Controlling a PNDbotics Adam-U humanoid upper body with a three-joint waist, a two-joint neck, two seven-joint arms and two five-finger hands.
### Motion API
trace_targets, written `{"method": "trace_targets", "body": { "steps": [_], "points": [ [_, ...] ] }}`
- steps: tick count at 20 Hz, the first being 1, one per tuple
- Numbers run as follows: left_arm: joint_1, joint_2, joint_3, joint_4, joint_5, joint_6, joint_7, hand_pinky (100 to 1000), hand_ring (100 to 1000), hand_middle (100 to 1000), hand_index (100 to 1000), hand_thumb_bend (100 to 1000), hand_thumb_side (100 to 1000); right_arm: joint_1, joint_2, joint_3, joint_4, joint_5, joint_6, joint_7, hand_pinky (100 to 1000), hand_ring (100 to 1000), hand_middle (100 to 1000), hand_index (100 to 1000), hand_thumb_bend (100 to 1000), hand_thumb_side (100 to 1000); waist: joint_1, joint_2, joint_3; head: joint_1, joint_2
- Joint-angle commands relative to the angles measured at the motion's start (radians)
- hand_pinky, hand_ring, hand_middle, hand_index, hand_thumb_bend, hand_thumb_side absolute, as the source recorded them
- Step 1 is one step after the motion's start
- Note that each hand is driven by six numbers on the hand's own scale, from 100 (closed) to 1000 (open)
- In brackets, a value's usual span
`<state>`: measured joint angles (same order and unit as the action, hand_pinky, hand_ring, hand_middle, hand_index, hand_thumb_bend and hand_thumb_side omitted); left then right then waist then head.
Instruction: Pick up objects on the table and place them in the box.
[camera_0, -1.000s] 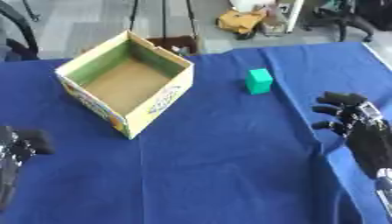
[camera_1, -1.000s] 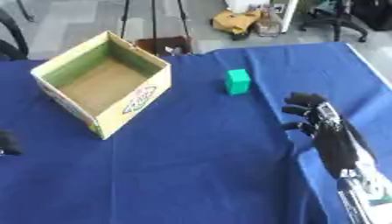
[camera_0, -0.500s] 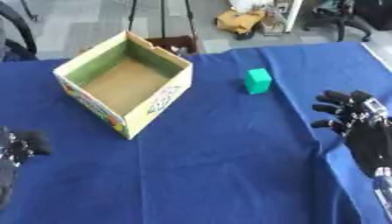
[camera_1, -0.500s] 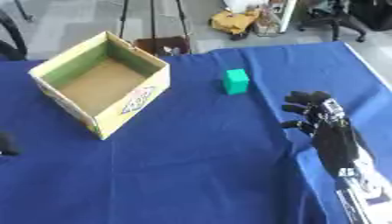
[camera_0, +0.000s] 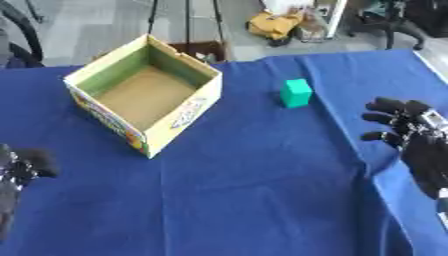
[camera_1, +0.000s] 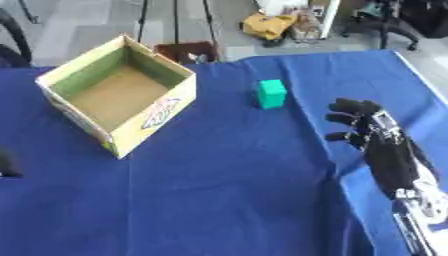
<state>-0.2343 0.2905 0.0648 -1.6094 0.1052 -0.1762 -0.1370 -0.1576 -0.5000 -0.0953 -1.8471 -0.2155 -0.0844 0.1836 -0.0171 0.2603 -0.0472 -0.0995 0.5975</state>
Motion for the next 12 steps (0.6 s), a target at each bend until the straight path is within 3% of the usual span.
{"method": "trace_targets", "body": {
  "steps": [1,5,9,12],
  "points": [
    [0.0,0.02,-0.001,-0.008,-0.002,0.003,0.001,611,552,551,665,384,1000,-0.003,-0.131,-0.028,-0.041,0.058,-0.038,0.078,716,873,821,886,100,648,-0.005,-0.02,0.004,-0.001,0.006],
    [0.007,0.026,-0.001,-0.006,-0.004,0.003,0.001,610,552,550,665,384,1000,-0.016,-0.287,-0.034,-0.029,0.111,-0.069,0.195,742,887,836,896,100,366,-0.015,-0.029,0.009,0.004,0.009],
    [0.012,0.031,-0.005,-0.004,-0.005,0.004,-0.002,610,552,550,664,384,1000,-0.058,-0.408,-0.04,0.028,0.163,-0.095,0.247,756,890,842,894,100,239,-0.027,-0.038,0.019,0.001,0.013],
    [0.015,0.037,-0.008,-0.002,-0.007,0.004,-0.005,609,551,550,664,382,1000,-0.104,-0.472,-0.038,0.101,0.209,-0.108,0.255,762,892,846,892,100,218,-0.037,-0.044,0.033,-0.005,0.016]
  ]
}}
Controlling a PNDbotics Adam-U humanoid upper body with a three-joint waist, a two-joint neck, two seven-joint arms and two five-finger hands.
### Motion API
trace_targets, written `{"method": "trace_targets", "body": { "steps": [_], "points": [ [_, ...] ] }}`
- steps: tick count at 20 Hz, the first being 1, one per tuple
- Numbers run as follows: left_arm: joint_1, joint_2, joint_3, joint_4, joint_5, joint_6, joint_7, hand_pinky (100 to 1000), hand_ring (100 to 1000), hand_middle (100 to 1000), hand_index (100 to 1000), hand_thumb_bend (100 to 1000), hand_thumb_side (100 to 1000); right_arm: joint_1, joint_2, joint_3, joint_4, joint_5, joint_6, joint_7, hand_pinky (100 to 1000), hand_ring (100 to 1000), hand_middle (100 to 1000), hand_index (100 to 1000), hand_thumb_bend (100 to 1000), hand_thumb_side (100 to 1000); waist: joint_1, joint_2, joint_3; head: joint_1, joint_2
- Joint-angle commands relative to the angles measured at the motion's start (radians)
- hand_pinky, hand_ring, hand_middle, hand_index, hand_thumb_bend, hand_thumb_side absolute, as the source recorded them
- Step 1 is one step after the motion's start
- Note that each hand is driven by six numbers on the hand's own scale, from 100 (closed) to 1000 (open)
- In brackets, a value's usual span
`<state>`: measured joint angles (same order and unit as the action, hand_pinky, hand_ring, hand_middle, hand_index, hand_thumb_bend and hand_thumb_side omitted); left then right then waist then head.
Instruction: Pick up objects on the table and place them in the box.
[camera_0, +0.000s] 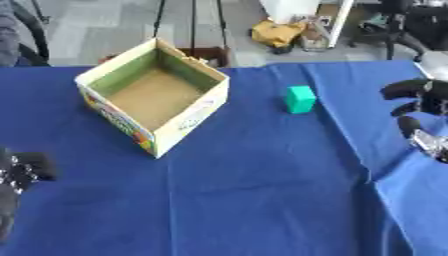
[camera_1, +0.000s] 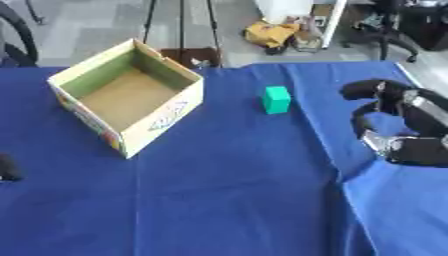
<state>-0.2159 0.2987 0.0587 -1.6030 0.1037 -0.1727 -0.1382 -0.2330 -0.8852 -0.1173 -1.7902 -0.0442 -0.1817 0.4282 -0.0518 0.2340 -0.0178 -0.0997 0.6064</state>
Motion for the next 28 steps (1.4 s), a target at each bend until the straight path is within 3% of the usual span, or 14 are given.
{"method": "trace_targets", "body": {
  "steps": [1,6,16,22,28],
  "points": [
    [-0.002,0.031,-0.003,-0.009,-0.006,0.001,-0.005,609,551,550,664,381,1000,-0.047,-0.1,-0.012,0.075,0.053,-0.014,0.013,766,897,851,894,100,217,-0.005,-0.019,0.008,-0.007,0.007],
    [-0.003,0.04,-0.012,-0.008,-0.008,0.0,-0.013,609,551,549,664,376,1000,-0.151,-0.12,0.018,0.245,0.129,-0.033,0.053,779,906,867,904,100,213,-0.015,-0.022,0.034,-0.019,0.011],
    [-0.011,0.057,-0.028,-0.011,-0.009,-0.004,-0.03,608,550,549,664,366,1000,-0.345,-0.069,0.047,0.546,0.316,-0.064,0.117,801,919,887,911,100,211,-0.03,-0.019,0.112,-0.053,0.023],
    [-0.026,0.063,-0.041,-0.016,-0.007,-0.006,-0.044,608,549,548,664,361,1000,-0.422,-0.034,0.046,0.684,0.421,-0.086,0.103,806,927,895,914,100,238,-0.038,-0.012,0.162,-0.089,0.026],
    [-0.035,0.068,-0.053,-0.018,-0.008,-0.008,-0.058,608,549,548,665,352,1000,-0.456,-0.019,0.044,0.755,0.485,-0.105,0.099,805,928,898,916,100,251,-0.043,-0.001,0.217,-0.127,0.028]
  ]
}}
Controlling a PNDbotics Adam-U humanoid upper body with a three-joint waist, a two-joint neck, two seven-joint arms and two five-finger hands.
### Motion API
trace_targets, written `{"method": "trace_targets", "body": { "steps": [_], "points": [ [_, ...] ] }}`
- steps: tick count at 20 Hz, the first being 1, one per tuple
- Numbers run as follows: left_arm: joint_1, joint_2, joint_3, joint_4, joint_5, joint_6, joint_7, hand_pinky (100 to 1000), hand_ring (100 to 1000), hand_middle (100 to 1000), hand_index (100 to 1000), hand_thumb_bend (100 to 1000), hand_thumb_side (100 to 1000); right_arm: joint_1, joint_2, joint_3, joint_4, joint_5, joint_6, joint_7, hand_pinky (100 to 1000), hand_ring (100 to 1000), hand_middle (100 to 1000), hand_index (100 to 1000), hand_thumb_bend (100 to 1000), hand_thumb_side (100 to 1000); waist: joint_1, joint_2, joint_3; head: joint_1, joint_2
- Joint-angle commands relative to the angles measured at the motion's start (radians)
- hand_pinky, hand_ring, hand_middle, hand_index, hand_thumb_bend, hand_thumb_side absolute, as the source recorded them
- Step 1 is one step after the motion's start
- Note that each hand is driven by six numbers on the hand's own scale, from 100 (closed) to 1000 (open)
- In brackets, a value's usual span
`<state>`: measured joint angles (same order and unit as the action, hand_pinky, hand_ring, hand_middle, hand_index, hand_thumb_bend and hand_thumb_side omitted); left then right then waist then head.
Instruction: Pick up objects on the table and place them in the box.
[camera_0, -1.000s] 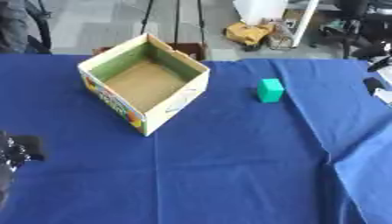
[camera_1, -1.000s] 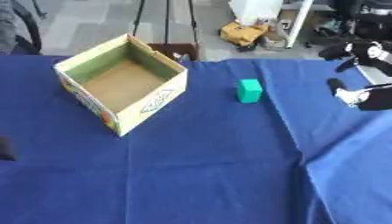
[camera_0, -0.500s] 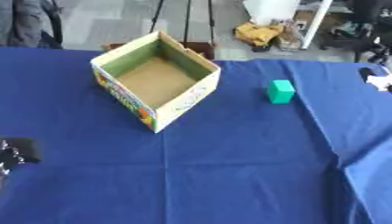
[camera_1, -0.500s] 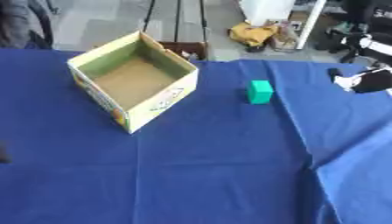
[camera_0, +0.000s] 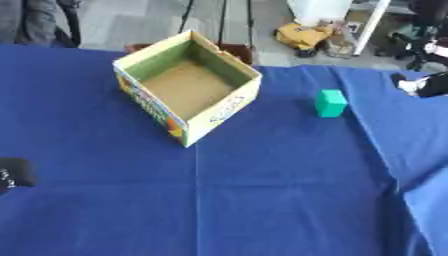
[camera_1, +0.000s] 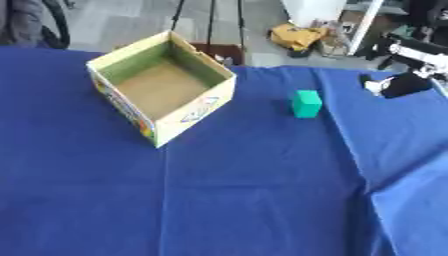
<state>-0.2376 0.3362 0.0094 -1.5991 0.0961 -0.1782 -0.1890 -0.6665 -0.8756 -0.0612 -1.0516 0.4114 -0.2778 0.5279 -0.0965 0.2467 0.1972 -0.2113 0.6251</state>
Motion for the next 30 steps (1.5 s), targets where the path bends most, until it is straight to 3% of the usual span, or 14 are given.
{"method": "trace_targets", "body": {
  "steps": [1,7,15,30],
  "points": [
    [-0.014,0.031,-0.004,-0.023,-0.001,-0.003,-0.008,609,549,548,665,352,1000,-0.027,-0.027,-0.012,0.024,0.04,-0.009,0.0,805,928,898,916,100,253,0.003,-0.011,0.009,-0.02,0.009],
    [-0.019,0.03,-0.009,-0.026,0.0,-0.007,-0.014,610,549,547,665,347,1000,-0.048,-0.012,-0.012,0.048,0.079,-0.016,-0.011,813,942,908,926,115,310,0.01,0.006,0.029,-0.038,0.011],
    [-0.024,0.027,-0.013,-0.026,-0.002,-0.008,-0.019,610,549,547,665,347,1000,-0.051,-0.002,0.005,0.034,0.165,-0.032,0.02,852,971,930,941,326,395,0.011,0.02,0.028,-0.048,0.014],
    [-0.025,0.025,-0.014,-0.024,-0.003,-0.008,-0.024,612,548,547,664,351,1000,-0.055,0.017,0.01,0.024,0.212,-0.041,0.048,849,970,928,939,298,389,0.005,0.024,0.031,-0.053,0.012]
  ]
}}
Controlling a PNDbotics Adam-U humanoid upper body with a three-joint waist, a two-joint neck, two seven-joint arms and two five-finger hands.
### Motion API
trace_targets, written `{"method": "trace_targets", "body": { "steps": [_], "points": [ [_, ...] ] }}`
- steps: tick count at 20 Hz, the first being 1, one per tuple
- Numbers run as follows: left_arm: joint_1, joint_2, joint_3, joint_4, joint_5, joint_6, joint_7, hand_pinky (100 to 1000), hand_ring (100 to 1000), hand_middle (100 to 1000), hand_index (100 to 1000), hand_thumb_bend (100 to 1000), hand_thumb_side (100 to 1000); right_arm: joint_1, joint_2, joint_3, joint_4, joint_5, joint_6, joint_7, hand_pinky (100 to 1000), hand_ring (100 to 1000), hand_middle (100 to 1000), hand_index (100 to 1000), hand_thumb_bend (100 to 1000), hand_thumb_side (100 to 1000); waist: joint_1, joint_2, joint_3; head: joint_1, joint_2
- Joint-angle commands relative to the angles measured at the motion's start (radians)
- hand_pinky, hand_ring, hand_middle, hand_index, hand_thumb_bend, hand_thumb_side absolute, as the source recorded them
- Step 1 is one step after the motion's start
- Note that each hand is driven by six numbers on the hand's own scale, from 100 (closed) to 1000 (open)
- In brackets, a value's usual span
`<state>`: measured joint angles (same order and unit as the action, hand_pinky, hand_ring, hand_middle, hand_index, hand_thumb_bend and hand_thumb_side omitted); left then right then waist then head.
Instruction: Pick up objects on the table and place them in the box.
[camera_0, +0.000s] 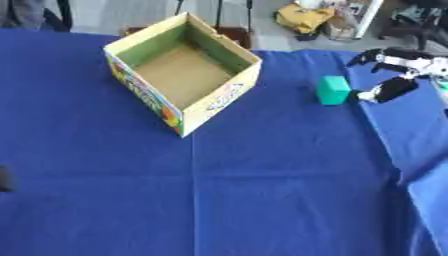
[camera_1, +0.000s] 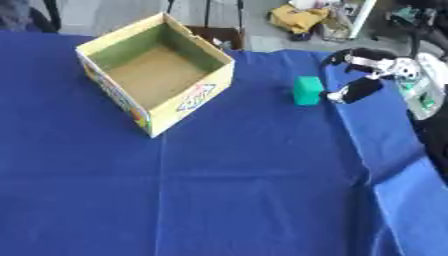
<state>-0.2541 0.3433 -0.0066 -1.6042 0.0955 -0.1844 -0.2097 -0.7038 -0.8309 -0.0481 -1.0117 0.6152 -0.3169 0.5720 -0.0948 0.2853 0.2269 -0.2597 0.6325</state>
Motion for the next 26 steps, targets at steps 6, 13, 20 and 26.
{"method": "trace_targets", "body": {
  "steps": [6,13,20,26],
  "points": [
    [-0.01,0.017,0.0,-0.02,-0.003,-0.002,-0.005,613,548,547,664,349,1000,-0.023,-0.022,-0.003,-0.012,0.012,-0.001,0.01,849,970,928,940,281,391,0.002,-0.007,0.013,-0.009,0.006],
    [-0.01,0.018,-0.001,-0.027,-0.004,-0.006,-0.008,614,549,547,665,346,1000,-0.021,-0.024,-0.008,-0.008,0.017,0.005,0.01,849,971,928,941,263,397,0.004,0.004,0.031,-0.013,0.007],
    [-0.006,0.018,-0.002,-0.031,-0.005,-0.011,-0.013,615,549,547,665,340,1000,-0.018,-0.029,-0.014,-0.005,0.015,0.009,0.009,850,973,927,941,254,406,0.008,0.016,0.045,-0.014,0.009],
    [-0.006,0.019,-0.002,-0.033,-0.005,-0.013,-0.016,617,549,547,666,338,1000,-0.018,-0.03,-0.016,-0.004,0.015,0.012,0.01,850,975,927,942,245,411,0.012,0.022,0.05,-0.014,0.01]
  ]
}}
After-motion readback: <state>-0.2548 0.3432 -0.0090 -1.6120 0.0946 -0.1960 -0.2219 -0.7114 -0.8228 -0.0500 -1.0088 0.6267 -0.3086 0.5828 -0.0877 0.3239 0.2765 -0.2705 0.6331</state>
